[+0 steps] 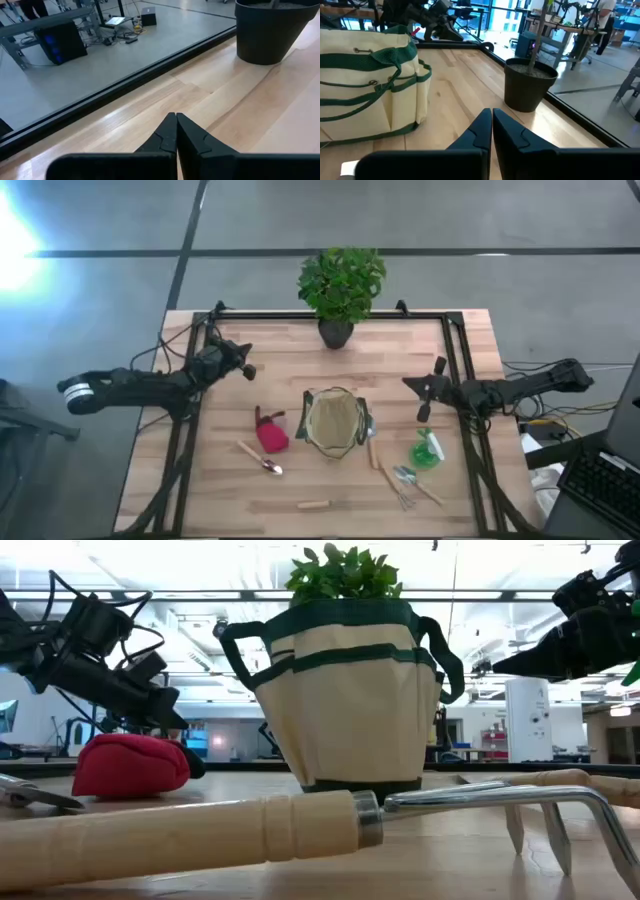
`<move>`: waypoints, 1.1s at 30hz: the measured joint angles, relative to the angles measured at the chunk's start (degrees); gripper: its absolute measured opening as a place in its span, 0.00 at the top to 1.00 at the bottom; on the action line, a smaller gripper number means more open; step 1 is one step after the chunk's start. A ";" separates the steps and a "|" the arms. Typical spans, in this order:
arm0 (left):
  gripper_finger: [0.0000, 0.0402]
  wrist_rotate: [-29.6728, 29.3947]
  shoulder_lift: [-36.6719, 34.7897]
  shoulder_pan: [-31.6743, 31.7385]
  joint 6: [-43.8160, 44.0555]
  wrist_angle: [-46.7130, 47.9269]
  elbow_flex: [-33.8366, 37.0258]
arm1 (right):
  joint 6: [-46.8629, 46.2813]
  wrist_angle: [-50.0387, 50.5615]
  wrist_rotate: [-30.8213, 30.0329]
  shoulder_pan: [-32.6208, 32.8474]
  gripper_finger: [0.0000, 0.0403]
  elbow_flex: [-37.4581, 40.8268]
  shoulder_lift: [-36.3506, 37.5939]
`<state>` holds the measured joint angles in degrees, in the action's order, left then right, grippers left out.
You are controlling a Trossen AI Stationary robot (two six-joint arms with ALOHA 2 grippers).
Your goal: Pick & Place Garden tools in Gardening bag
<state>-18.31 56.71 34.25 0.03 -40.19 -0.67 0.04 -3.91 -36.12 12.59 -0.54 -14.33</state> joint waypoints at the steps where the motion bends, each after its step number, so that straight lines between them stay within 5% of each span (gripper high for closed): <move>1: 0.99 -0.01 0.02 0.00 0.00 0.00 -0.01 | 0.00 -0.01 0.00 0.00 0.98 0.00 0.00; 33: 0.99 -0.01 0.00 0.01 0.00 -0.01 0.00 | -0.01 0.01 0.00 0.00 0.98 0.00 -0.02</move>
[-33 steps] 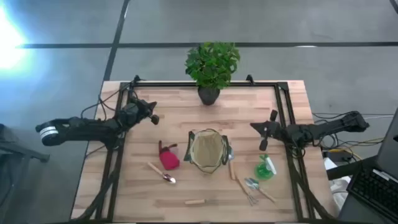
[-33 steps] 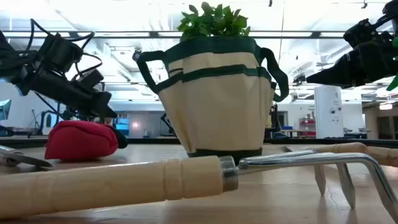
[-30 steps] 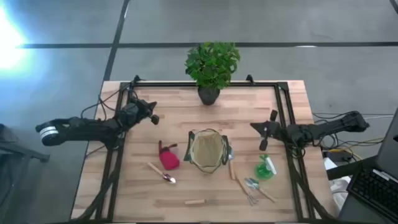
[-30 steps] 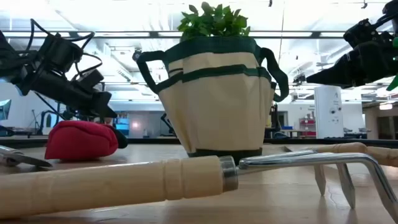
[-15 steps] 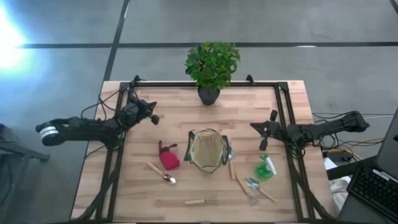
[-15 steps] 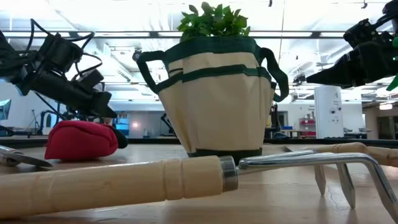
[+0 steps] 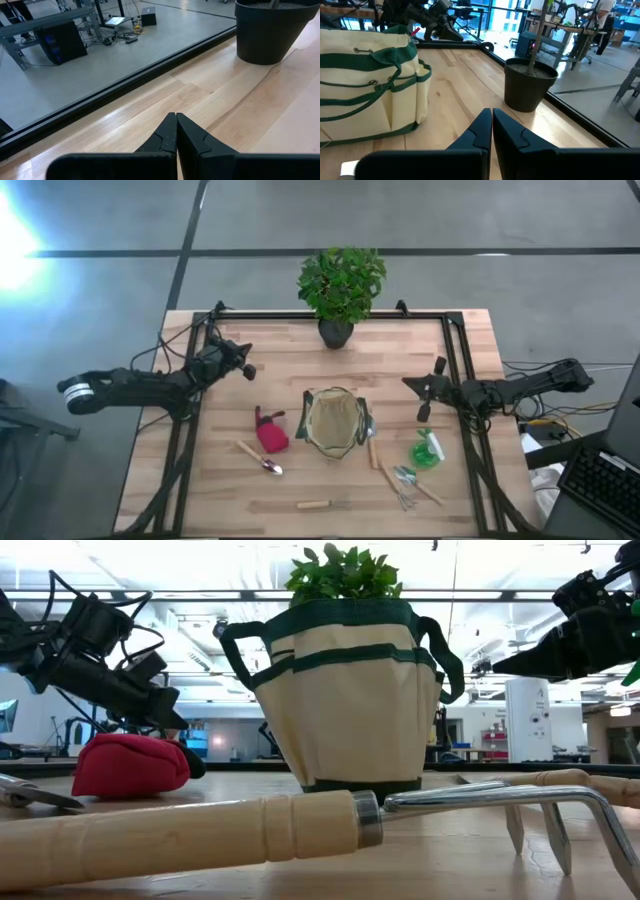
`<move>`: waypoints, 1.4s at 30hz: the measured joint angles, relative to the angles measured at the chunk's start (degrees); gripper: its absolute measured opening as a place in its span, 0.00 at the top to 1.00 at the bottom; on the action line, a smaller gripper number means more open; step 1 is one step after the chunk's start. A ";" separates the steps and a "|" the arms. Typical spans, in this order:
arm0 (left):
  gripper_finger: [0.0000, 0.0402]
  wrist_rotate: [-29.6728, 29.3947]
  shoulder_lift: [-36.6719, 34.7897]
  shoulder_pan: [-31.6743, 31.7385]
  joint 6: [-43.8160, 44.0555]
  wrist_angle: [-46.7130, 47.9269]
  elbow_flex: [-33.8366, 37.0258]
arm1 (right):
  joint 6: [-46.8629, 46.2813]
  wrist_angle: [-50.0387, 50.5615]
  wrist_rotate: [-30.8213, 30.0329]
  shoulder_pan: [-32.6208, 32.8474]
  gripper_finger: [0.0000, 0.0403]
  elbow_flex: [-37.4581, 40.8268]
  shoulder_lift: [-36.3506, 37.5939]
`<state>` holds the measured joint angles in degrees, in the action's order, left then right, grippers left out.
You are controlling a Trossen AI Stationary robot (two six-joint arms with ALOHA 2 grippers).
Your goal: Pick & Place Garden tools in Gardening bag
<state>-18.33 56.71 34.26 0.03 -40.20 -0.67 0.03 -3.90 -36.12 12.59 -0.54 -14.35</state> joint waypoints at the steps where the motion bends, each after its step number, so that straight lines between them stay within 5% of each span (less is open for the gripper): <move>1: 0.99 0.01 0.00 -0.01 0.00 0.01 -0.02 | 0.00 -0.02 0.00 0.00 0.98 0.00 0.00; 14: 0.99 0.01 0.01 -0.02 0.00 0.02 0.00 | 0.52 -0.02 -0.01 0.01 0.98 0.00 0.00; 25: 0.99 0.02 0.00 -0.02 0.00 0.00 0.00 | 51.49 -1.86 -1.38 -0.23 0.98 0.00 -0.01; 28: 0.99 0.00 0.00 -0.02 0.00 0.00 0.00 | 58.38 -3.26 -1.32 -0.23 0.98 0.00 0.02; 32: 0.99 0.00 0.00 -0.02 0.00 0.00 0.00 | 55.35 -10.45 -0.88 -0.23 0.98 0.00 -0.02; 42: 0.99 0.00 0.00 -0.02 0.00 0.01 -0.01 | 15.01 -29.74 -0.96 -0.23 0.98 0.00 0.04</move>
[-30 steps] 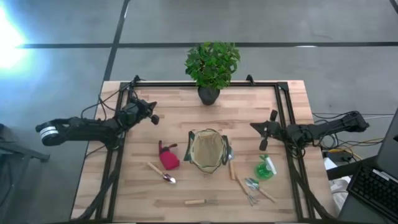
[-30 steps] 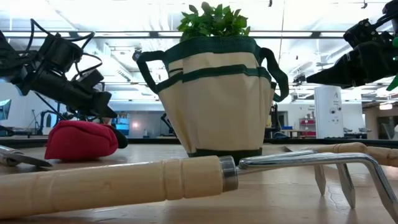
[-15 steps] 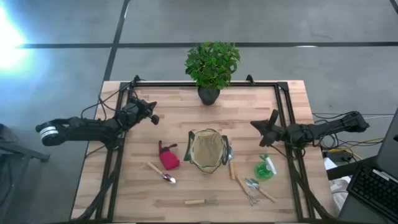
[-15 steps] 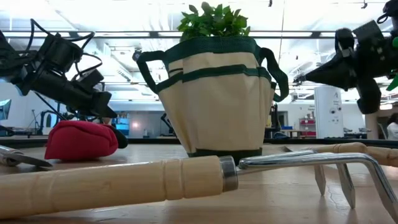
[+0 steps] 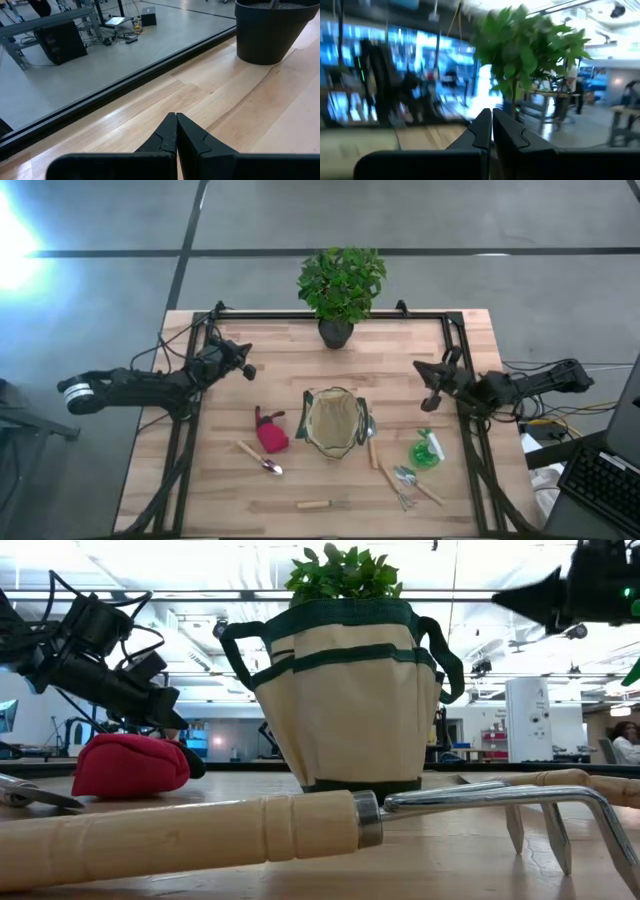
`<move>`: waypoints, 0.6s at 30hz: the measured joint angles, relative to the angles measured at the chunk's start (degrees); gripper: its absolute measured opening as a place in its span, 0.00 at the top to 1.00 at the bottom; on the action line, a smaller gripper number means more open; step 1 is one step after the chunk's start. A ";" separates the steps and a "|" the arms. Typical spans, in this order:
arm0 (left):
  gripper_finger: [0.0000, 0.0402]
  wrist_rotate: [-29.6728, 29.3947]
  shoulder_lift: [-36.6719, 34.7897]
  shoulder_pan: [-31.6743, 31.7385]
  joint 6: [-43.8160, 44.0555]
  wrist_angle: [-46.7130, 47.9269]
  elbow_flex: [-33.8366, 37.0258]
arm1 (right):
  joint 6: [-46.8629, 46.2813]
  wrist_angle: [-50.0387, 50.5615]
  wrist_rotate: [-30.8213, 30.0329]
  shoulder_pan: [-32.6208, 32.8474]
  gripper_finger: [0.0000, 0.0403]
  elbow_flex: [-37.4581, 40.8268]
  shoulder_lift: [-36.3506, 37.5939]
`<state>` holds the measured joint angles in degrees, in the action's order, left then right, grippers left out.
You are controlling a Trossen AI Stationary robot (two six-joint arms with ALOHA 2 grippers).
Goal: Pick & Place Garden tools in Gardening bag
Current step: Put the green spray bottle into the gardening bag
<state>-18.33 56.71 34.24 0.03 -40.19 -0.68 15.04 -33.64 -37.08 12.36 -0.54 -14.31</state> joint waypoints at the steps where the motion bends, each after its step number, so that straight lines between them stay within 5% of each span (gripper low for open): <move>1: 0.99 0.02 0.00 0.00 0.00 0.01 -0.01 | -1.94 -1.73 0.00 0.00 0.98 -0.02 0.02; 7: 0.99 0.01 0.01 0.00 0.00 0.00 0.01 | -8.46 -8.59 -0.02 0.00 0.98 -0.02 0.03; 18: 0.99 0.02 0.00 0.00 0.00 -0.02 -0.01 | -15.94 -6.30 -0.02 0.00 0.98 -0.02 -0.13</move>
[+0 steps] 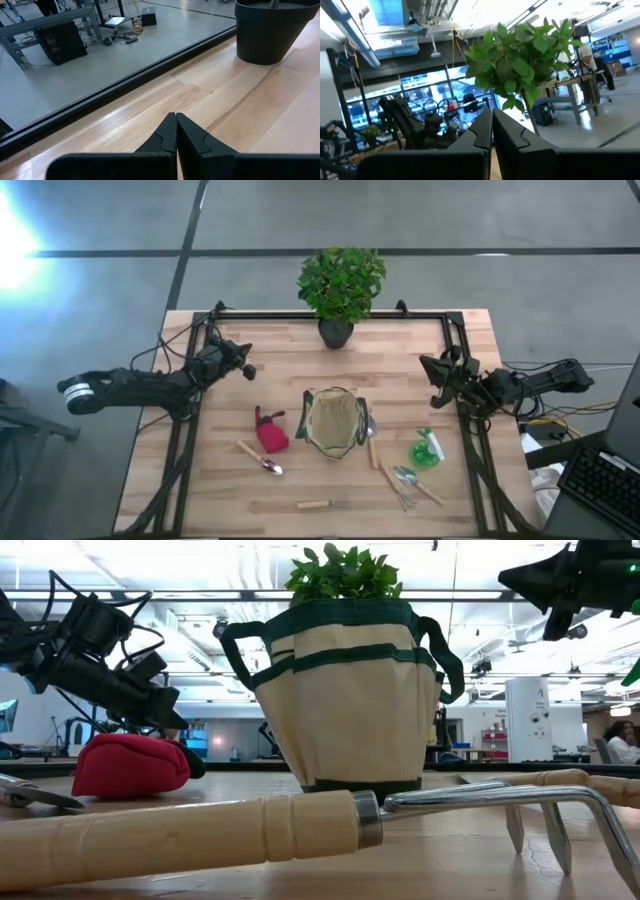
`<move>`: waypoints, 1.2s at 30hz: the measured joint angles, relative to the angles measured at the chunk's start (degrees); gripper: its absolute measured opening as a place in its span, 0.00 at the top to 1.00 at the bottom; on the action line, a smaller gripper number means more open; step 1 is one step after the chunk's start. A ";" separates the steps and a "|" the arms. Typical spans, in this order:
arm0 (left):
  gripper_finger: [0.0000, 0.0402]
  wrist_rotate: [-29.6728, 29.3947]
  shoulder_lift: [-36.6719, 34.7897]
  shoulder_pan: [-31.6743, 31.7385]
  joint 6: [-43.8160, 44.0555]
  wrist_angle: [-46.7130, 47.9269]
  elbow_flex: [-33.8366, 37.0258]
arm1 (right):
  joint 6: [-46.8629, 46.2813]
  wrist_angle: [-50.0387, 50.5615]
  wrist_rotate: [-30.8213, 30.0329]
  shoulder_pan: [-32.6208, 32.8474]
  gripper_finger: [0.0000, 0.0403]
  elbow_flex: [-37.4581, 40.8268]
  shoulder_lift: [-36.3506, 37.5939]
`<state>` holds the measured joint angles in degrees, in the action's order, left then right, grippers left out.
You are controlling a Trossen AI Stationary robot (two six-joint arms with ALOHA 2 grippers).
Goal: Pick & Place Garden tools in Gardening bag
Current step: Put the green spray bottle into the gardening bag
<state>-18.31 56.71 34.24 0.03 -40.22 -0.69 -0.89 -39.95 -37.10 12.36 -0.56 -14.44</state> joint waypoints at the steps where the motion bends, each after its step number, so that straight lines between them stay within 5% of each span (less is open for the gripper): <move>1: 0.99 -0.02 0.01 0.00 0.00 -0.06 0.01 | -0.03 0.46 -0.01 0.00 0.98 0.00 0.00; 8: 0.99 2.24 -0.26 0.11 6.76 -1.91 -0.03 | -0.88 0.90 -0.11 0.00 0.98 0.00 -0.04; 16: 0.99 40.83 -0.51 0.04 10.95 -10.55 -0.11 | -2.18 2.12 -0.13 0.00 0.98 0.00 -1.51; 19: 0.99 49.95 -0.59 -0.06 17.56 -17.78 -0.11 | -2.29 2.10 0.39 -0.01 0.98 -0.04 -2.56; 26: 0.99 52.76 -0.77 -2.06 25.88 -31.91 -0.26 | -2.18 5.09 8.93 0.00 0.98 -6.53 -8.11; 36: 0.99 56.91 -4.85 -11.14 27.47 -39.15 -5.65 | -15.43 43.58 9.08 0.06 0.98 -30.04 -21.58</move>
<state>38.61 51.86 23.10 27.51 -79.37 -6.33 -16.32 3.63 -28.03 12.42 -30.60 -36.01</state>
